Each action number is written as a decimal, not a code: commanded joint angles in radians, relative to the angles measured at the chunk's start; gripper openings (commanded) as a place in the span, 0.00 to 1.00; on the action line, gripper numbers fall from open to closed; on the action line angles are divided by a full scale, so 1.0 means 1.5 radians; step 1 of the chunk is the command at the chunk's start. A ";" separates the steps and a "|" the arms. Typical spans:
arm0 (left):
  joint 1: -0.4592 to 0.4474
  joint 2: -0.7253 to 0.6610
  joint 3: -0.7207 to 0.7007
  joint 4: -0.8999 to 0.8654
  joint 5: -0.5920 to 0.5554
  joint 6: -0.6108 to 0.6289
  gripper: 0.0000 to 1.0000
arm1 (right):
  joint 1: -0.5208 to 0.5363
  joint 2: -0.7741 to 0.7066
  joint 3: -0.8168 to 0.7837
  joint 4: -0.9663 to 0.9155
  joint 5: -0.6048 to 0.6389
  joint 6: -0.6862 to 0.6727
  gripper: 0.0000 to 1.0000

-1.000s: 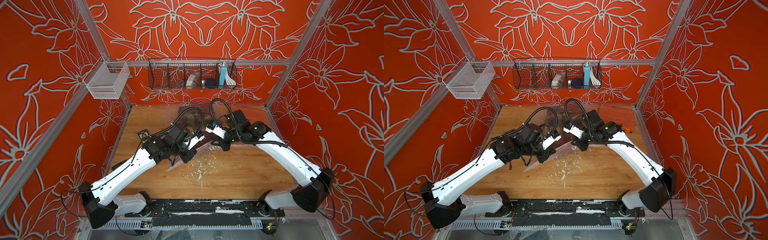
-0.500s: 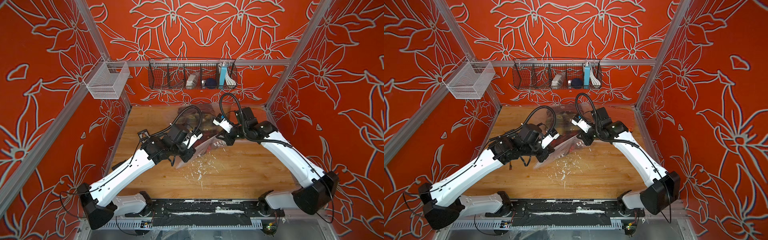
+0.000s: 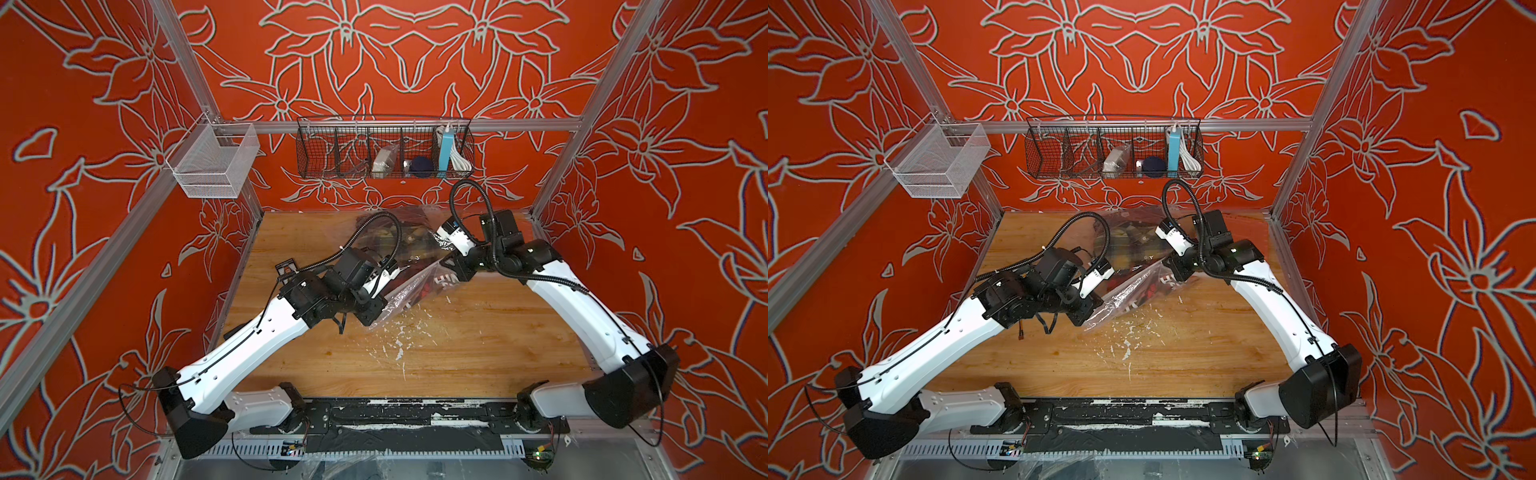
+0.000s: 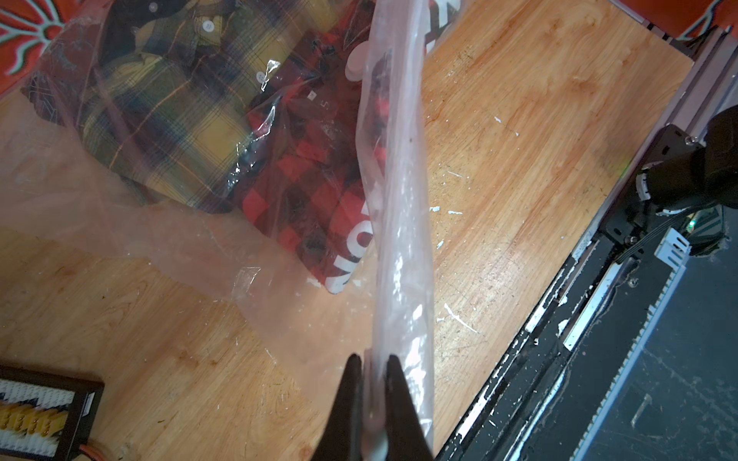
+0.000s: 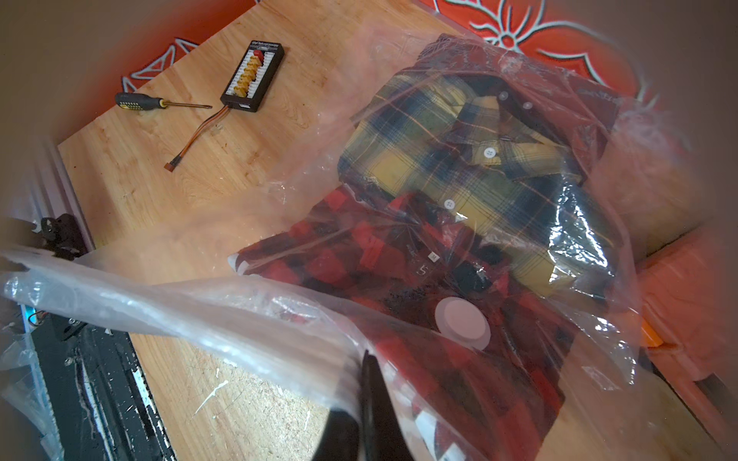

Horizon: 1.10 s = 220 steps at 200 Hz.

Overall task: Place the folded shirt into the vacuum bag
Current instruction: Close the vacuum bag at the center of the board.

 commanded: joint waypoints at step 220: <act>0.028 0.006 -0.032 -0.114 -0.008 -0.002 0.00 | -0.040 -0.076 -0.052 0.027 0.005 0.054 0.17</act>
